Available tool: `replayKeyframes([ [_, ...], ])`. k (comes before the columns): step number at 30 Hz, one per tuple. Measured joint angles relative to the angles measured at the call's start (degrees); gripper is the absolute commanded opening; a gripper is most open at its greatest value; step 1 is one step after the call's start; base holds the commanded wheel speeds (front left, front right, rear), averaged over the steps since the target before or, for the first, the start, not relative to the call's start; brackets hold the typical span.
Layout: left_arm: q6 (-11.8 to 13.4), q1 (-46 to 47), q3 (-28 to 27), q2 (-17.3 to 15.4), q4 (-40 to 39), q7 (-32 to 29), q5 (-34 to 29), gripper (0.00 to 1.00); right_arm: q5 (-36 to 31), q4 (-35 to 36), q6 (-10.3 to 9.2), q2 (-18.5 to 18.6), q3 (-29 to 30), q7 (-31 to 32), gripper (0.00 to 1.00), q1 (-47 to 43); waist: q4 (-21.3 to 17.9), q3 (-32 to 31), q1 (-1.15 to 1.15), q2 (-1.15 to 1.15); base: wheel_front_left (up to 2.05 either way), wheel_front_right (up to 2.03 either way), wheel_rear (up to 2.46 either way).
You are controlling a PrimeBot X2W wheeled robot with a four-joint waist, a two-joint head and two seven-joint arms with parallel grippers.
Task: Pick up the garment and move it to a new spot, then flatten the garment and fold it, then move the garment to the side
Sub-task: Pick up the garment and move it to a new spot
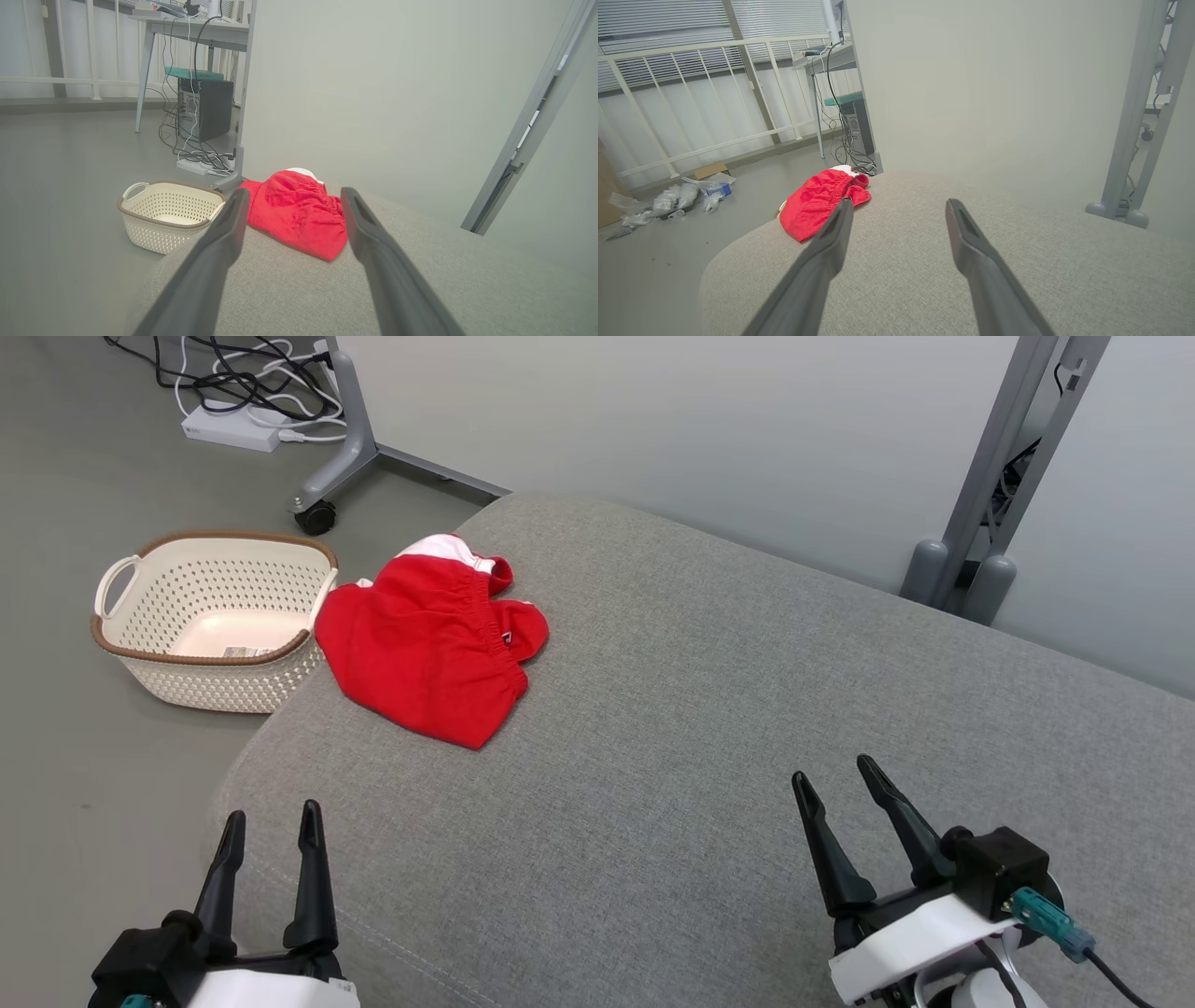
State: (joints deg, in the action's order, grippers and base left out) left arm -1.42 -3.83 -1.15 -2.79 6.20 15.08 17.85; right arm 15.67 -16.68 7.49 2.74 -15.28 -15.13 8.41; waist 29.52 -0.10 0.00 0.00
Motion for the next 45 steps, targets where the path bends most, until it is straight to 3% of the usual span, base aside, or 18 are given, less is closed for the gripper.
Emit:
replayKeyframes([
  [14, -0.1, 0.2, -0.2, 0.0, 0.2, 0.0, 0.1, 1.0, -0.1, 0.4, 0.0, 0.0, 0.4, 0.0, 1.0, -1.4, -0.1, -0.2, 0.0, 0.0, 0.0, 0.0, 0.0],
  [24, -4.1, 12.1, -4.1, 0.0, 5.4, 0.0, -2.5, 1.0, -2.6, 4.1, 0.0, 2.0, 2.5, 0.0, 1.0, -2.5, 0.0, 3.0, 0.0, 0.0, 0.0, 0.0, 0.0],
  [31, -4.7, 28.7, -4.7, -3.9, 23.2, -1.1, -3.4, 1.0, -4.3, 7.3, 0.01, 4.4, 1.5, 0.0, 1.0, -0.4, -0.9, 8.2, 0.0, 0.0, 0.0, 0.0, 0.0],
  [36, -5.2, 41.4, -6.5, -6.6, 35.1, -8.5, 1.2, 1.0, -4.7, 9.1, 0.0, 6.1, 0.4, 0.0, 1.0, 2.8, -3.5, 12.3, 0.0, 0.0, 0.0, 0.0, 0.0],
  [40, -5.4, 49.0, -5.2, -9.7, 43.1, -13.9, 1.2, 1.0, -5.0, 10.3, 0.0, 7.0, -0.4, 0.0, 1.0, 5.1, -6.0, 15.4, 0.0, 0.0, 0.0, 0.0, 0.0],
  [45, -5.6, 55.6, -2.5, -10.5, 51.9, -21.6, 0.8, 1.0, -5.1, 11.2, 0.0, 7.8, -0.7, 0.0, 1.0, 6.1, -8.9, 18.9, 0.0, 0.0, 0.0, 0.0, 0.0],
])
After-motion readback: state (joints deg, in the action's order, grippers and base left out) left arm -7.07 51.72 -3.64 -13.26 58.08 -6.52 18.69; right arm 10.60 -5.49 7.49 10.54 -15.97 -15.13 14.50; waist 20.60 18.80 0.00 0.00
